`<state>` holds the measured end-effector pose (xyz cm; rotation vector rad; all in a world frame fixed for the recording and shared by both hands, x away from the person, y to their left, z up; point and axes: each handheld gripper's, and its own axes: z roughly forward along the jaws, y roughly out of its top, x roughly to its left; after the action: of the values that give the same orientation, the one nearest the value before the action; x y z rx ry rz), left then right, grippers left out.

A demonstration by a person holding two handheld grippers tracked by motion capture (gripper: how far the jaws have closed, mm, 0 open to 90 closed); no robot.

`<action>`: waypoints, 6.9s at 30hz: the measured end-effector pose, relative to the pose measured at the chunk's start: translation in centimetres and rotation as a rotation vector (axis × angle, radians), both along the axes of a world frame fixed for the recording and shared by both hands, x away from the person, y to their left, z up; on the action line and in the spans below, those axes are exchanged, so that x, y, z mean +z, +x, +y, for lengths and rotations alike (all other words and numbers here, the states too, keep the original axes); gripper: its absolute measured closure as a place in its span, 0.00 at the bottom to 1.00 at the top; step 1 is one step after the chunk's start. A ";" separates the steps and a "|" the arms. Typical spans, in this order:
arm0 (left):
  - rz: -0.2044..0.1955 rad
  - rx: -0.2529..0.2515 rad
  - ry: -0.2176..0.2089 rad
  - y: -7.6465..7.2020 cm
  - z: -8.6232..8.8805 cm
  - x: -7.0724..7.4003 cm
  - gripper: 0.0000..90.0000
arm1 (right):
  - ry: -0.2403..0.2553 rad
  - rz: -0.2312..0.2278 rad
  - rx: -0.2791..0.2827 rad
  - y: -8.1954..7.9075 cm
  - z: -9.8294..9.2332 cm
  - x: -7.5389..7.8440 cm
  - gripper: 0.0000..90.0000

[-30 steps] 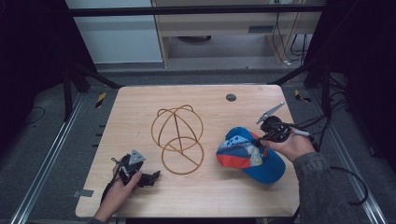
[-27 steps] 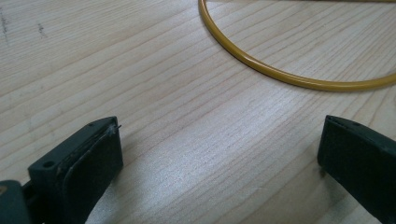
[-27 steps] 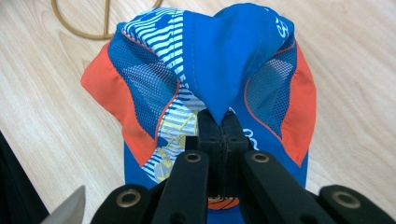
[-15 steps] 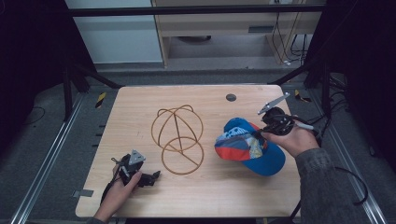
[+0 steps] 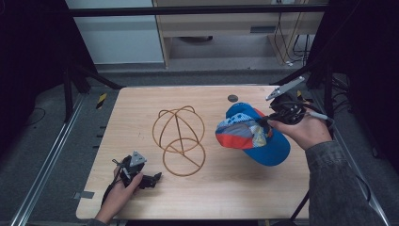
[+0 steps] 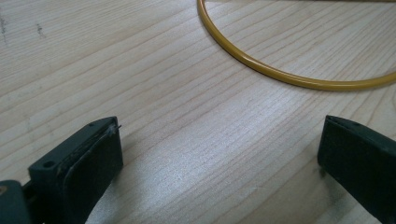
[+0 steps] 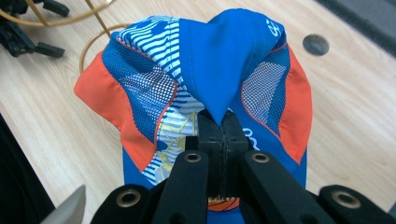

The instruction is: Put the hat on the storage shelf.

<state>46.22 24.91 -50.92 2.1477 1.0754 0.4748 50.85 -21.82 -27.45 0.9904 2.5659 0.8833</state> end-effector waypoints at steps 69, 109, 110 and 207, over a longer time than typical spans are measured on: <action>0.000 -0.002 -0.003 0.0 -0.1 0.0 0.00 | 0.018 -0.235 0.259 2.6 17.8 10.3 1.00; 0.003 -0.008 -0.002 0.0 -0.2 0.0 0.00 | -0.057 -0.142 0.364 3.6 24.3 6.6 1.00; 0.003 -0.009 -0.002 0.0 -0.3 0.0 0.00 | -0.061 -0.139 0.368 3.6 24.4 6.5 1.00; 0.003 -0.036 -0.004 -0.1 -0.5 0.0 0.00 | -0.013 -0.190 0.275 1.1 22.0 4.9 0.07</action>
<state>46.13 24.37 -50.92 2.1613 1.0368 0.4530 51.97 0.22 -22.58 0.5269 2.5755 0.9748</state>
